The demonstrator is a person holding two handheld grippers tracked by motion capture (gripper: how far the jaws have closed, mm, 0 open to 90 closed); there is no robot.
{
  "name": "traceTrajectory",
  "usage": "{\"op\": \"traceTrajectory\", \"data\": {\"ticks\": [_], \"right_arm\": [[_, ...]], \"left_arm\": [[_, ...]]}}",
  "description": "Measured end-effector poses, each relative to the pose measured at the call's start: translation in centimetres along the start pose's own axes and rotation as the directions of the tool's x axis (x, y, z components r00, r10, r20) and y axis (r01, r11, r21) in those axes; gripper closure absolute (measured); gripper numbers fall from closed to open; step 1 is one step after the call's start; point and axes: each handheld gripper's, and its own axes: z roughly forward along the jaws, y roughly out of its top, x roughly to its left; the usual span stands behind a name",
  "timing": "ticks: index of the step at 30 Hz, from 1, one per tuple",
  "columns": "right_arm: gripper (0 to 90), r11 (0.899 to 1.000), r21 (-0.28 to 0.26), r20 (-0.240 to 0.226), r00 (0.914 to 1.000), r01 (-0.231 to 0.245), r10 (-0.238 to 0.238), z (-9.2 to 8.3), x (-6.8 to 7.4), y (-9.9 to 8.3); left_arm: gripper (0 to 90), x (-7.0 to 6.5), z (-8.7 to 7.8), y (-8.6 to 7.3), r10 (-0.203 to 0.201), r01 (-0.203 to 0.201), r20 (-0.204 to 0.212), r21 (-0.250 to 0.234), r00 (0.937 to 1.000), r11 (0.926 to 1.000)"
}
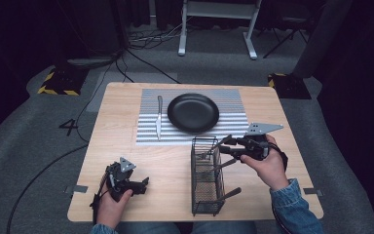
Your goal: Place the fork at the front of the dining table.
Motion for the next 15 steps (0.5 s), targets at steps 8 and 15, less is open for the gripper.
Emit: {"op": "traceTrajectory", "data": {"ticks": [8,15], "right_arm": [[70.1,1.0,0.004,0.008,0.9998,-0.015,0.015,0.73,-0.09,0.17],[80.6,1.0,0.0,0.015,0.9998,-0.012,0.012,0.4,0.16,0.67]], "left_arm": [[0.4,0.01,0.0,0.0,0.001,-0.001,0.0,0.0,1.0,1.0],[0.4,0.01,0.0,0.0,0.001,-0.001,0.0,0.0,1.0,1.0]]}}
